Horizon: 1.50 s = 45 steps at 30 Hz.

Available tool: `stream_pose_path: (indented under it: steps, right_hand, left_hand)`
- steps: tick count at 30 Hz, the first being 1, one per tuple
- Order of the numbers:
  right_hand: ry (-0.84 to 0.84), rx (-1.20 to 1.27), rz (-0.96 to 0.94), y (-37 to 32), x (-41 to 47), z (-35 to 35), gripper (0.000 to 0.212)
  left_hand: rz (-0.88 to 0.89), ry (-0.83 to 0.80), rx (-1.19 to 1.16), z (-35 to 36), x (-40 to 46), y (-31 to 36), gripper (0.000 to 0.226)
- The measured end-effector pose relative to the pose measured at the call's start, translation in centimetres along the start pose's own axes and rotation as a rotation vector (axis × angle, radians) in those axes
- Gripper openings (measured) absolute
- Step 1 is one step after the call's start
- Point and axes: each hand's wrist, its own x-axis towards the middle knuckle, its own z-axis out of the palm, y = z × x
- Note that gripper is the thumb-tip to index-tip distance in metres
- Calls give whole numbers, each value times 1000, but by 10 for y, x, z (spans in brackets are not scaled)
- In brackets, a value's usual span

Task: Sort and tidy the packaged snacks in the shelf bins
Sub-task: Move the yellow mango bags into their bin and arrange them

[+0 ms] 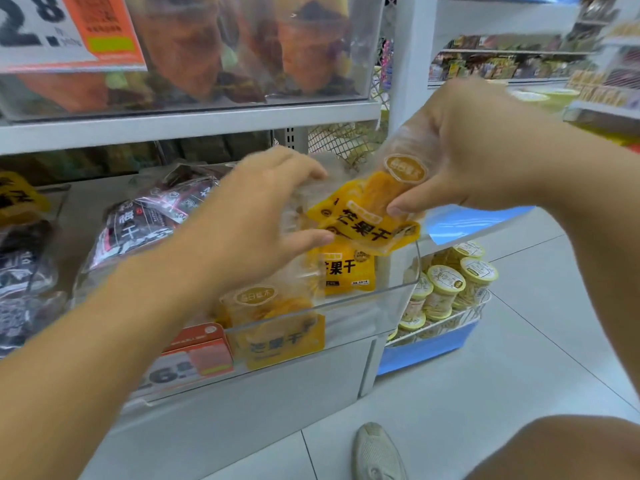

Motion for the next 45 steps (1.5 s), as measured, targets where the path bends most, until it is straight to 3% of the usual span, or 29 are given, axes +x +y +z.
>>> stream_pose_path:
  steps: [3, 6, 8, 10, 13, 21, 24, 27, 30, 37, 45]
  right_hand:
    - [-61, -131, -95, 5, 25, 24, 51]
    - [-269, -280, -116, -11, 45, 56, 53]
    - [-320, -319, -155, -14, 61, 83, 50]
    - [-253, -317, -174, -12, 67, 93, 52]
    - [-212, -317, -172, -4, 65, 101, 73]
    - [-86, -368, -119, 2, 61, 111, 63]
    - [-47, -259, -135, 5, 64, 116, 90]
    - [26, -333, -162, 6, 62, 120, 116]
    - [106, -391, -155, 6, 60, 118, 127]
    - [67, -292, -130, 15, 52, 119, 133]
    - [86, -234, -110, 23, 55, 121, 123]
  left_hand:
    - [-60, -81, 179, -7, -11, -19, 81]
    - [-53, -125, 254, -4, -15, -23, 78]
    - [-44, -129, 245, -3, -15, -23, 75]
    - [-40, -115, 212, -4, -17, -27, 73]
    - [-45, -88, 176, -5, -21, -33, 72]
    - [-46, -74, 149, -8, -25, -31, 67]
    - [-51, -65, 142, -8, -26, -29, 67]
    - [-56, -56, 132, -9, -26, -27, 67]
    - [-66, -49, 123, -10, -26, -27, 70]
    - [-64, -37, 103, -10, -25, -26, 64]
    - [-81, -23, 68, -8, -26, -18, 64]
